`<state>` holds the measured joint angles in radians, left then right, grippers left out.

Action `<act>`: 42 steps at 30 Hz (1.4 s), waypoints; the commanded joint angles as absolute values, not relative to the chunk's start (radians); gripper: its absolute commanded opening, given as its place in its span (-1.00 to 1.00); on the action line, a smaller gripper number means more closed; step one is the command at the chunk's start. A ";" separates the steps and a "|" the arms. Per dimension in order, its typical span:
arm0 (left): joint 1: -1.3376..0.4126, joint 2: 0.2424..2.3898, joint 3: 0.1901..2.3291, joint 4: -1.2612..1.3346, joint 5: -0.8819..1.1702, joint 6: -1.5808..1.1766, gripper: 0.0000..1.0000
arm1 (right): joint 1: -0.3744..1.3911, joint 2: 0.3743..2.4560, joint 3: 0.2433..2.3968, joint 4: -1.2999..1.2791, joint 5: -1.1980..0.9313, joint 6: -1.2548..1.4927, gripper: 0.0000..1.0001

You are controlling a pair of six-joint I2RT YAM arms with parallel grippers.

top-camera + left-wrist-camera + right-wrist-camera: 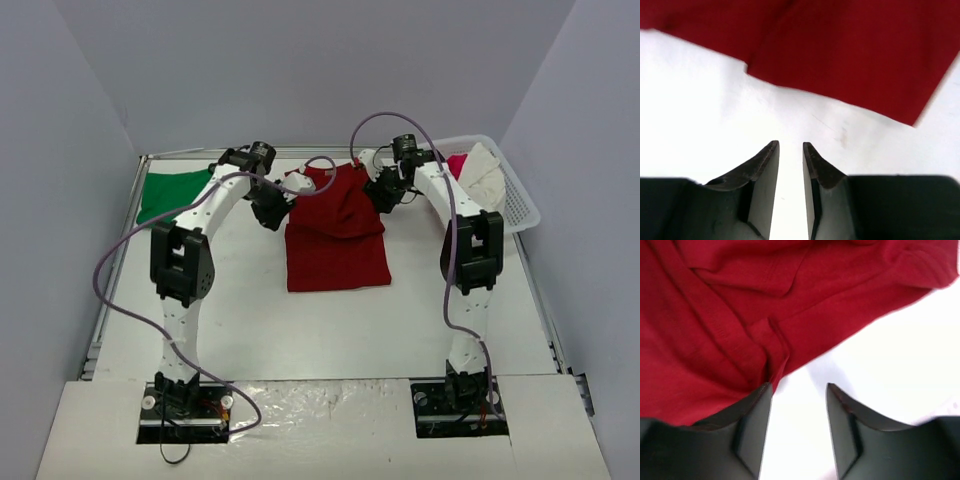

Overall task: Fold and stack the t-shirts
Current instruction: Fold the folded rectangular tshirt in 1/3 of the way

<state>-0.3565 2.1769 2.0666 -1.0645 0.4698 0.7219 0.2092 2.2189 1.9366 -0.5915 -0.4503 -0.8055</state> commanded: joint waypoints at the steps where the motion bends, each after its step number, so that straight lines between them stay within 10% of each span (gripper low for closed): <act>1: -0.347 1.958 1.939 -1.000 0.529 0.644 -0.54 | 0.209 2.019 1.876 -0.548 -0.446 -0.718 -0.16; 5: -0.344 1.810 1.719 -0.936 0.580 0.592 -0.74 | 0.225 1.896 1.735 -0.557 -0.449 -0.689 -1.00; 16: -0.373 1.732 1.471 -0.640 0.747 0.377 -0.95 | 0.278 1.902 1.559 -0.612 -0.445 -0.592 -1.00; 42: -0.563 1.905 1.333 -0.440 0.350 0.245 -0.95 | 0.310 2.218 1.808 -0.626 -0.448 -0.577 -1.00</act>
<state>-0.5648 1.9076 1.3350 -0.4522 0.3733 0.2550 0.3153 2.1864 1.7344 -0.5953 -0.4599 -0.5758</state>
